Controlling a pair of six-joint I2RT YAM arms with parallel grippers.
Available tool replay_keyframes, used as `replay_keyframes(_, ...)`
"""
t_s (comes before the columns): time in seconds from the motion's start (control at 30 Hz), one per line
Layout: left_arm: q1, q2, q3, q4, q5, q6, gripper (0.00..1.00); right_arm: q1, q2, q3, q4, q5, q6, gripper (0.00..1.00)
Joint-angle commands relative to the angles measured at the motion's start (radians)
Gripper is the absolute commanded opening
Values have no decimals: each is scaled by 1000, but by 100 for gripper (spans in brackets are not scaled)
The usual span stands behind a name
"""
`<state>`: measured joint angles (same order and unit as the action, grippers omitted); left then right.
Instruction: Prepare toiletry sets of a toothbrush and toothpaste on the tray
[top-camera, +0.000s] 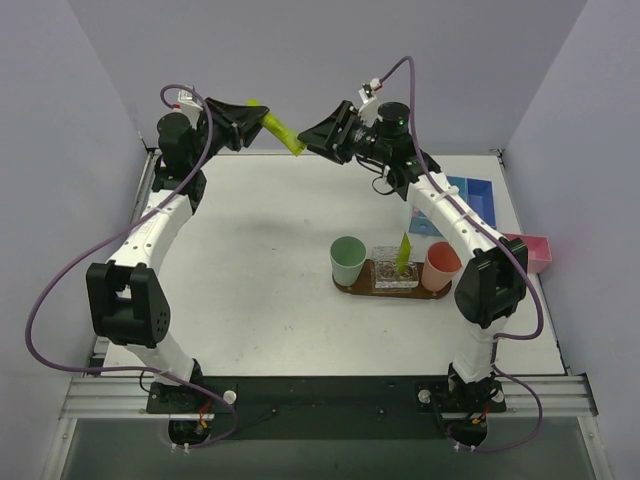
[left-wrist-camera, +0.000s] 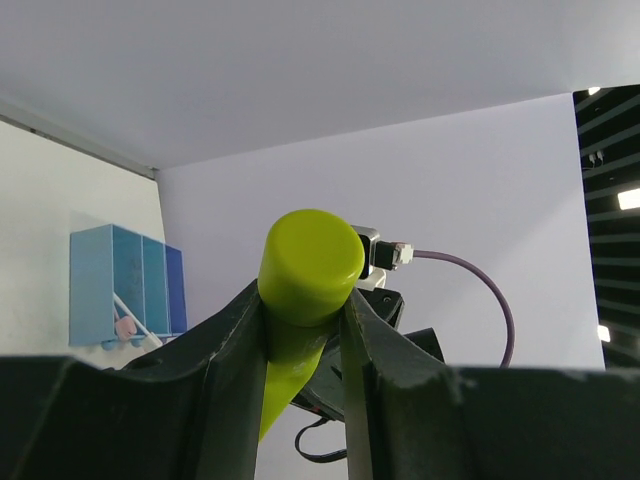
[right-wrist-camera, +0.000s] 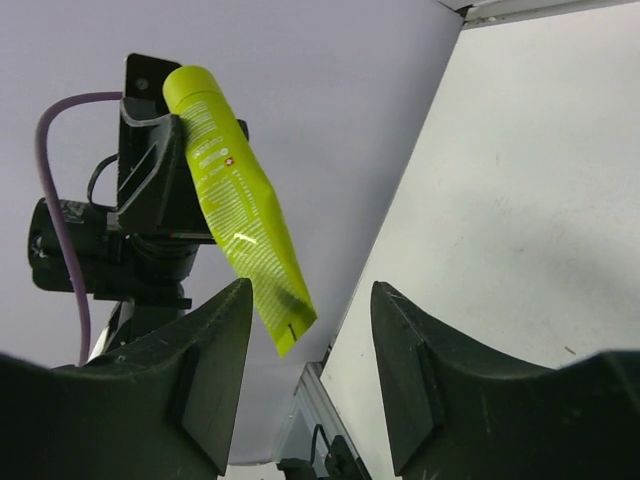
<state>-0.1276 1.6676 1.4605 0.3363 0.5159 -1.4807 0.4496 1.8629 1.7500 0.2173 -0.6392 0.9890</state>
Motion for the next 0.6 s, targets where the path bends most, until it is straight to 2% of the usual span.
replay_keyframes(0.0,5,-52,8,124,-7,-23,0,20,-22,9,160,-71,52,45)
replay_keyframes(0.4,-17,-54,-11,173,-22,-24,0,27,-5,19,209,-91,88,34)
replay_keyframes(0.57,-23,-51,-22,190,-16,-39,0,26,8,36,234,-88,108,26)
